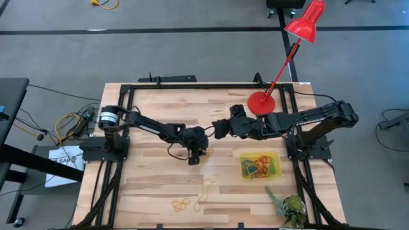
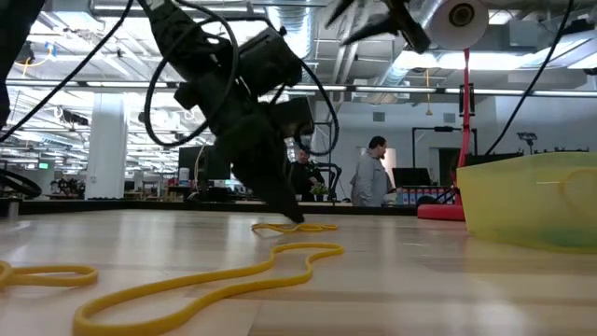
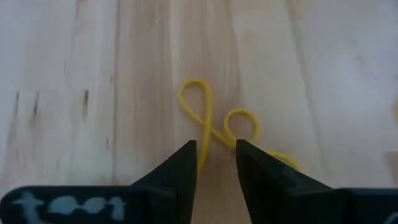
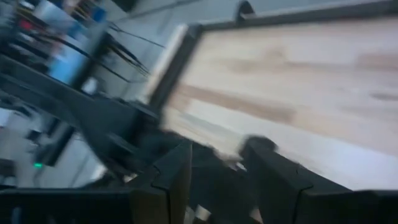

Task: Pick and place items into bin
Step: Put the yellow rubber band into the yellow bin

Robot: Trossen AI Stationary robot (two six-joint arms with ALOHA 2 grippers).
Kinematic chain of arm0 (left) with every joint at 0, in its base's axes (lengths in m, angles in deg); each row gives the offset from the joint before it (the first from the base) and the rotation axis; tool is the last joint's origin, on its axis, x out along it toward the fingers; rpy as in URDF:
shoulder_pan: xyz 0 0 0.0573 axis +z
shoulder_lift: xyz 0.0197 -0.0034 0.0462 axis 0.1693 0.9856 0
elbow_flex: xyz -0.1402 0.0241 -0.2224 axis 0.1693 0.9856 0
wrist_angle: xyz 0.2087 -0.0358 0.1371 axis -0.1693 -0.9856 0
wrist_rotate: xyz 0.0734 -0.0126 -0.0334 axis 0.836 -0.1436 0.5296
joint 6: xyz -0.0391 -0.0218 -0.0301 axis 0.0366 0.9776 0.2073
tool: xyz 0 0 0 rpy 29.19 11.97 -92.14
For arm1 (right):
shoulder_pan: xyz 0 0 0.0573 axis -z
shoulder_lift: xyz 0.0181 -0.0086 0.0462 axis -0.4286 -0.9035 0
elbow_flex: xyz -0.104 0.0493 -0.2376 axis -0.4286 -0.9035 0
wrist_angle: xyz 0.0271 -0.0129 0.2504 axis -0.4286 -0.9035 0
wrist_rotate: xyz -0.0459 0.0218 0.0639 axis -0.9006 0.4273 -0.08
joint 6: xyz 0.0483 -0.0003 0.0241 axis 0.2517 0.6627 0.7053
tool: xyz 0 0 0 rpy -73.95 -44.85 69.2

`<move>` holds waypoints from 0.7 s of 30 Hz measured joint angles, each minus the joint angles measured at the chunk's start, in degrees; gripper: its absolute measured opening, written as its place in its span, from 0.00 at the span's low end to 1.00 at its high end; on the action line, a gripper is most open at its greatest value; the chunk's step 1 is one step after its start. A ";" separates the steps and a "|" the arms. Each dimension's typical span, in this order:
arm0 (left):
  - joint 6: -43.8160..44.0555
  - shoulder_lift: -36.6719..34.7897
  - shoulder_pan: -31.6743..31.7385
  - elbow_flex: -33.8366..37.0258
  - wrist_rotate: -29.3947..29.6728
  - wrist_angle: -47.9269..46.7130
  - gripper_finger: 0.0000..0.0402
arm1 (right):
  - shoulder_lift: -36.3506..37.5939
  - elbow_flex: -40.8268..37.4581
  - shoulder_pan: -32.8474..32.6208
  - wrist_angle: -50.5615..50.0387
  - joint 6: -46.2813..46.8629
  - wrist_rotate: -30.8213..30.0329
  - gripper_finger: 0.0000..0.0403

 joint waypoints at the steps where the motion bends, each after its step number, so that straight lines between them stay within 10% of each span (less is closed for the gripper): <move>1: 0.01 0.52 0.00 -0.26 0.75 -0.14 0.25 | 0.00 0.00 0.19 1.84 -1.26 0.08 0.36; 14: -7.78 1.39 0.00 -0.75 3.41 0.05 0.24 | -0.15 0.00 0.74 9.95 -9.43 1.13 0.34; 21: -9.03 3.77 0.17 -1.04 -2.46 -0.65 0.03 | -0.40 0.02 0.74 9.63 -9.43 1.18 0.34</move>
